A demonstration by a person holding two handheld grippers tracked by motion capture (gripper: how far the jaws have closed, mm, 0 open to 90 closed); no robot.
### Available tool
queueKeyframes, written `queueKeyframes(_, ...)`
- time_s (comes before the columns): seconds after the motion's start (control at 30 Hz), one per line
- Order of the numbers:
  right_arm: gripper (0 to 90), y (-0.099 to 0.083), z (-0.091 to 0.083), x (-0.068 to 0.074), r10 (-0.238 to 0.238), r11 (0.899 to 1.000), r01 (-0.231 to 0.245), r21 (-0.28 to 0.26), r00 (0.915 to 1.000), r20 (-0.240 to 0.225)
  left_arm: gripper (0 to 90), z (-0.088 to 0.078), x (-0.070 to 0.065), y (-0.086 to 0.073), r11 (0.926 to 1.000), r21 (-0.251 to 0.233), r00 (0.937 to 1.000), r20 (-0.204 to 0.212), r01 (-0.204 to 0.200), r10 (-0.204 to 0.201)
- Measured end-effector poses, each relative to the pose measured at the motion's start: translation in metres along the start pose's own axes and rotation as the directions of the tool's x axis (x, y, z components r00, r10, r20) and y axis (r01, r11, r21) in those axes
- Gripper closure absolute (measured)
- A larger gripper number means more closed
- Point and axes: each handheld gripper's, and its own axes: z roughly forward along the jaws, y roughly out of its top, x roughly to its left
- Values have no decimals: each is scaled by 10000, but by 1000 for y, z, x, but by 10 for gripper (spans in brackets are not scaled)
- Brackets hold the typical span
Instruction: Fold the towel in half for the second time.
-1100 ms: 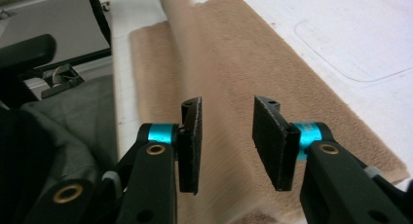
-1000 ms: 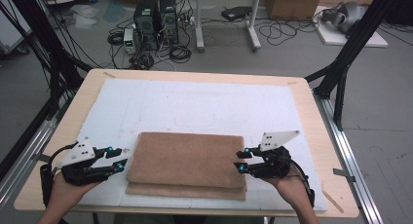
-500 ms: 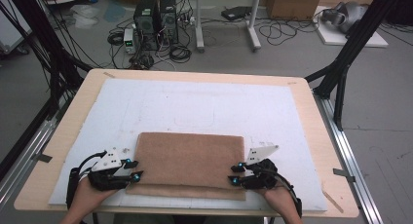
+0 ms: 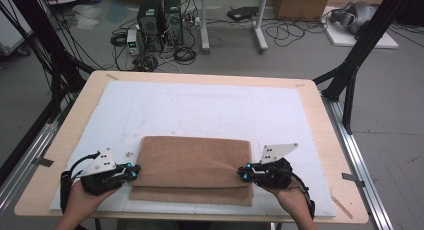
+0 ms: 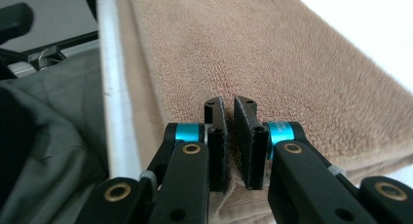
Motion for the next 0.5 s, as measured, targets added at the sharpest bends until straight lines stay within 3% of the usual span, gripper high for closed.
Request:
queueKeyframes(0.13, 826, 2, -5, 12, -202, 9991, 219, 358, 9987, -469, 858, -9, -10, -3, 9994, 329, 9986, 531, -90, 73)
queueKeyframes(0.23, 751, -7, -3, 16, 254, 9980, -190, 603, 9940, -1066, 751, -7, -12, -13, 9985, 544, 9980, 633, 52, -87)
queueKeyframes(0.3, 699, -11, -2, 16, 275, 9982, -206, 562, 9918, -1248, 697, -6, -10, -16, 9984, 536, 9982, 559, 173, -203)
queueKeyframes(0.37, 675, -12, -1, 13, 410, 9981, -349, 511, 9913, -1253, 668, -4, -6, -15, 9986, 414, 9982, 491, 314, -334)
queueKeyframes(0.5, 603, -8, 4, 9, 276, 9981, -225, 566, 9955, -911, 597, 2, -7, -9, 9993, 334, 9987, 503, -146, 129)
